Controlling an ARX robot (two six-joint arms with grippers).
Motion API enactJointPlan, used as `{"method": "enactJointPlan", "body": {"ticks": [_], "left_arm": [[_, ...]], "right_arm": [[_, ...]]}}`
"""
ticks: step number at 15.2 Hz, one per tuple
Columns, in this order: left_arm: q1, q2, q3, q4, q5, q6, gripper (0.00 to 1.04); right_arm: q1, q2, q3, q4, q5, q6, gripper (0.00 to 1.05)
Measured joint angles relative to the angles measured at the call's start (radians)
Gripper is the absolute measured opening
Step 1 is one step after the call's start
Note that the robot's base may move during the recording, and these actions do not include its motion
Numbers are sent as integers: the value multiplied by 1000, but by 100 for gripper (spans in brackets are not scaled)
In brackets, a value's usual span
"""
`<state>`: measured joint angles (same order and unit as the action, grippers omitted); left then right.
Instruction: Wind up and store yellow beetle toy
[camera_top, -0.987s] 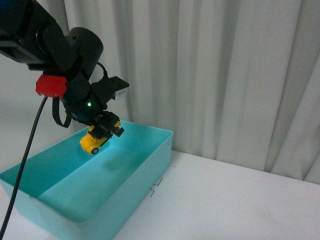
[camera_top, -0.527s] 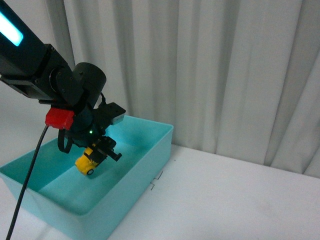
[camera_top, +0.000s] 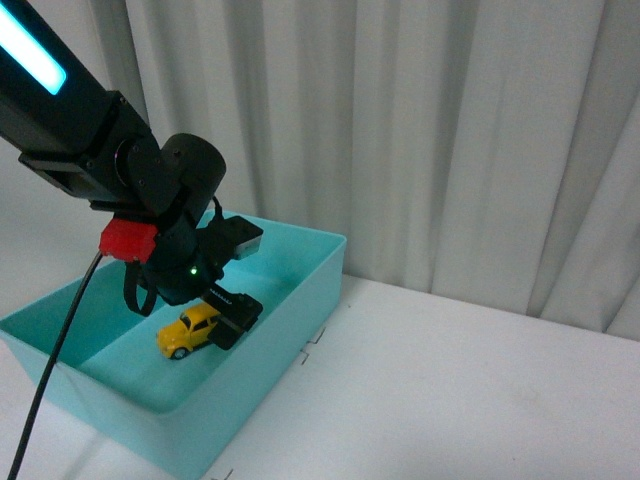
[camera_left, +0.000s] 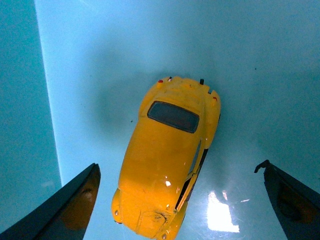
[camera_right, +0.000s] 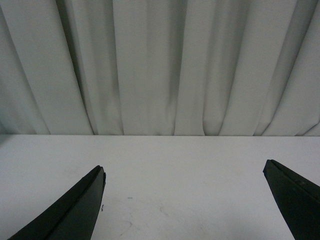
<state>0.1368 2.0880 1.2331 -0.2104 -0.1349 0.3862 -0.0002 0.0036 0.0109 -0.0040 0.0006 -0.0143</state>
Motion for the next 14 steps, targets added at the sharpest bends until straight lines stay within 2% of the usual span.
{"method": "enactJointPlan", "body": {"ticks": [2,4,7,9,10,11,14], "left_arm": [[16,-101,0,13,89,-16,98],[41,-327,0,16,224,-13,98],[92,-595,-110,8,389,7,98],[103,-829,-389,451,366,-151,80],[100,-1025,-576,583,367,-266,66],[79,-1154,-690,637,349,-321,53],[26,-1249,-856,676,303,-362,24]], "right_arm": [[0,0,0,0,0,0,98],[0,0,0,0,0,0,98],[0,0,0,0,0,0,98],[0,0,0,0,0,0,98],[0,0,0,0,0,0,98],[0,0,0,0,0,0,98],[0,0,0,0,0,0,98]]}}
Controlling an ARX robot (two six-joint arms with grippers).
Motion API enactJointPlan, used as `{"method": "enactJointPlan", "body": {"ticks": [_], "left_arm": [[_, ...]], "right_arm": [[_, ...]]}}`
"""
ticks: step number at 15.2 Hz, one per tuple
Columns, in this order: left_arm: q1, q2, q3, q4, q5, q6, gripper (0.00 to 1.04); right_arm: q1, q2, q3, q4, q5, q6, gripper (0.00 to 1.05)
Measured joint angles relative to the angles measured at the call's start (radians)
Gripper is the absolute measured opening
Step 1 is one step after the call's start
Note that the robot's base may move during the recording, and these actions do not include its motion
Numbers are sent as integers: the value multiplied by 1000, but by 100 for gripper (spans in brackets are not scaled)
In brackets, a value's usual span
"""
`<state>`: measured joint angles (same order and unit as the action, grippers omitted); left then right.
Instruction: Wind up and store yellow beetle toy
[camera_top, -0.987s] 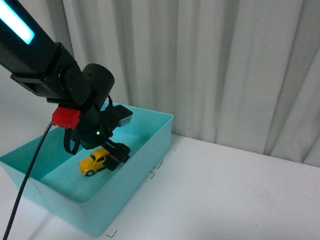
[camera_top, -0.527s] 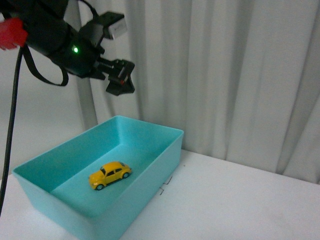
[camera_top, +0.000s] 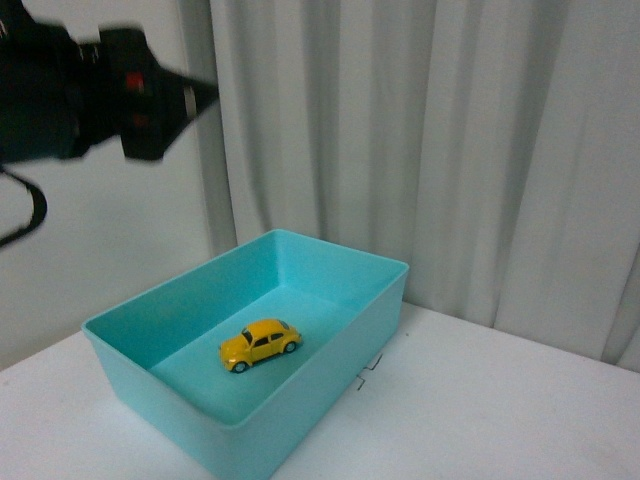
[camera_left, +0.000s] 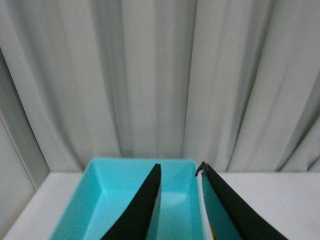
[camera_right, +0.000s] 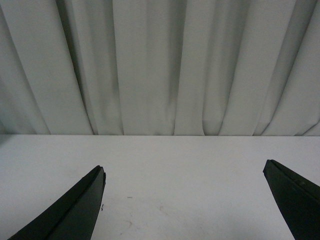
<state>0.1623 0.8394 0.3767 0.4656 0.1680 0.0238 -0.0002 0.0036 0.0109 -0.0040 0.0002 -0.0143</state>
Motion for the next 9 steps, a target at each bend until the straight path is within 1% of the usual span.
{"method": "enactJointPlan", "body": {"ticks": [1,2,3,6,7,8,9], "left_arm": [[-14,-12,-48,0,-15,-5,15],[-30,-48,-95,8,-32,-13,3],[-40,-89,-117,21,-52,-19,2],[-76,-166,-187,18,-74,-19,2],[-124,-192,-218,6,-145,-21,2],[-158,-219,-235,-1,-163,-21,2],[-169,-248,-248,-7,-158,-20,2]], "right_arm": [[0,0,0,0,0,0,98],[0,0,0,0,0,0,98],[0,0,0,0,-2,0,98],[0,0,0,0,0,0,98],[0,0,0,0,0,0,98],[0,0,0,0,0,0,98],[0,0,0,0,-1,0,98]]}}
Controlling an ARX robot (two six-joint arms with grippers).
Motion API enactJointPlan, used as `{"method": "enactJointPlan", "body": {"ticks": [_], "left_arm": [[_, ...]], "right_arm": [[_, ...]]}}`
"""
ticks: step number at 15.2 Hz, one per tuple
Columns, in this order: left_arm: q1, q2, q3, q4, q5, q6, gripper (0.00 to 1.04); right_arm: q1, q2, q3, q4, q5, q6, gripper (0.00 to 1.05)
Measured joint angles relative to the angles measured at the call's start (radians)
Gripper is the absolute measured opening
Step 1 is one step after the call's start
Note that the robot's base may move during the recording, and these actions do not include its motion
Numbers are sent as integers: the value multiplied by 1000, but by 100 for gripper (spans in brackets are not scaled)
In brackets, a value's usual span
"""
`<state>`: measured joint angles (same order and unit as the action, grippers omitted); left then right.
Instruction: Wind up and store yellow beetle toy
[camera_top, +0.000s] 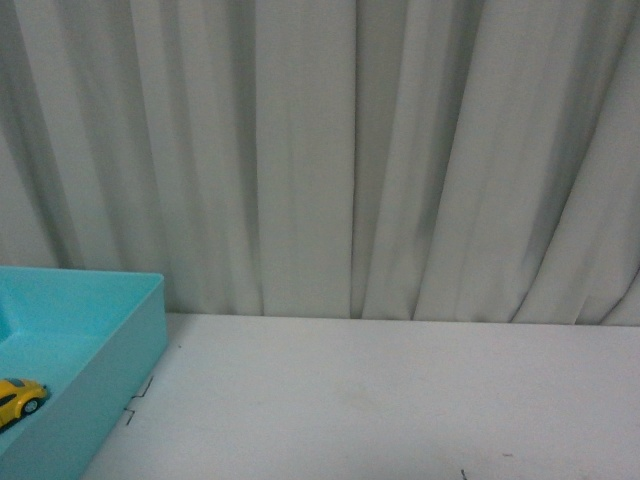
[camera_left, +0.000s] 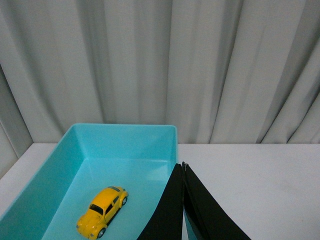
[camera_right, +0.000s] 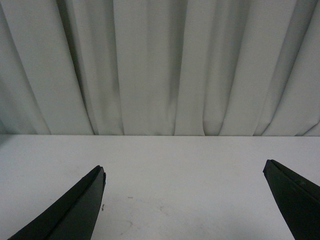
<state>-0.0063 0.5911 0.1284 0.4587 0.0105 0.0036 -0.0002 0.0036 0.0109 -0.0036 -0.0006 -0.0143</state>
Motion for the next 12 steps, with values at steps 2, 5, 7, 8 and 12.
{"method": "enactJointPlan", "body": {"ticks": [2,5,7,8,12], "left_arm": [[6,-40,-18,-15,-11,0,2],[7,-115,-58,-63,-11,0,2],[7,-178,-75,-101,-11,0,2],[7,-202,-79,-118,-11,0,2],[7,-286,-119,-154,-11,0,2]], "right_arm": [[0,0,0,0,1,0,98],[0,0,0,0,1,0,98],[0,0,0,0,1,0,98],[0,0,0,0,1,0,98],[0,0,0,0,1,0,98]]}}
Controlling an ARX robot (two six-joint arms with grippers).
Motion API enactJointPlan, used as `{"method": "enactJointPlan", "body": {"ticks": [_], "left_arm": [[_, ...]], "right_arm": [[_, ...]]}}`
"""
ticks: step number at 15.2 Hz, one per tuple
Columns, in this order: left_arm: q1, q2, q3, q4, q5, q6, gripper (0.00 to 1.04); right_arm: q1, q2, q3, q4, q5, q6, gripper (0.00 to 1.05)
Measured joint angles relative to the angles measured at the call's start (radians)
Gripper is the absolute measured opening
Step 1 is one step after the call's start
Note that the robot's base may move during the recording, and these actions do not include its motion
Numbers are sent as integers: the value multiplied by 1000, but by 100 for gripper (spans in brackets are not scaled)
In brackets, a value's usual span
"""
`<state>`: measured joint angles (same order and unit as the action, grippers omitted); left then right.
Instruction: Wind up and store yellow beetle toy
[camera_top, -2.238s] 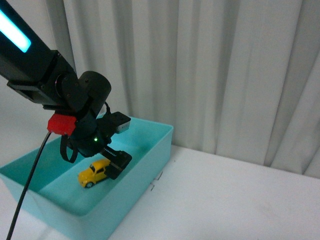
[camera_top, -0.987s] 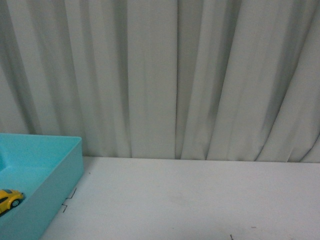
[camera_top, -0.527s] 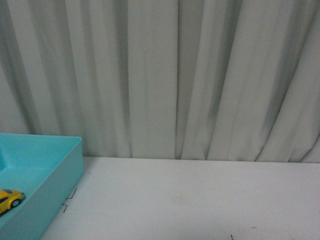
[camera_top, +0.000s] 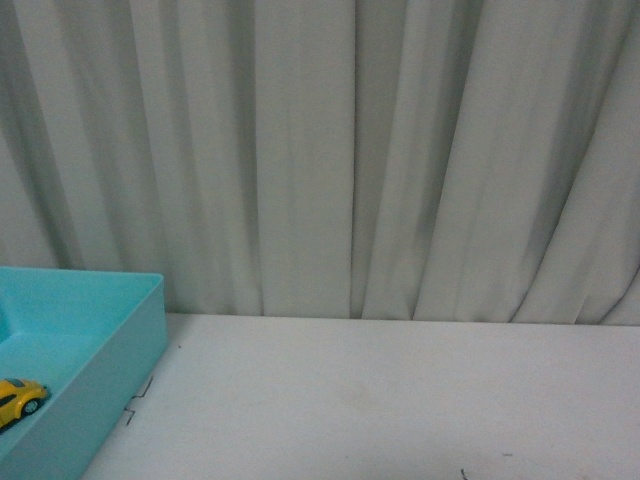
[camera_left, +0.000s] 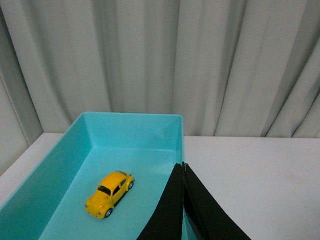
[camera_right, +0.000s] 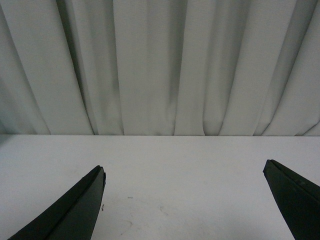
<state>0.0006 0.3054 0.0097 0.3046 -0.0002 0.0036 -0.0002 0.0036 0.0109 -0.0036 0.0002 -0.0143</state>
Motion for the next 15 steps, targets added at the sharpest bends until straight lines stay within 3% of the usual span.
{"method": "enactJointPlan", "body": {"ticks": [7,8,14,15], "left_arm": [[0,-136,0,-134,0,0,2],[0,-227,1,-285,2,0,2],[0,-301,1,-308,0,-2,3],[0,-301,1,-308,0,-1,14]], "right_arm": [[0,0,0,0,0,0,98],[0,0,0,0,0,0,98],[0,0,0,0,0,0,98],[0,0,0,0,0,0,98]]}}
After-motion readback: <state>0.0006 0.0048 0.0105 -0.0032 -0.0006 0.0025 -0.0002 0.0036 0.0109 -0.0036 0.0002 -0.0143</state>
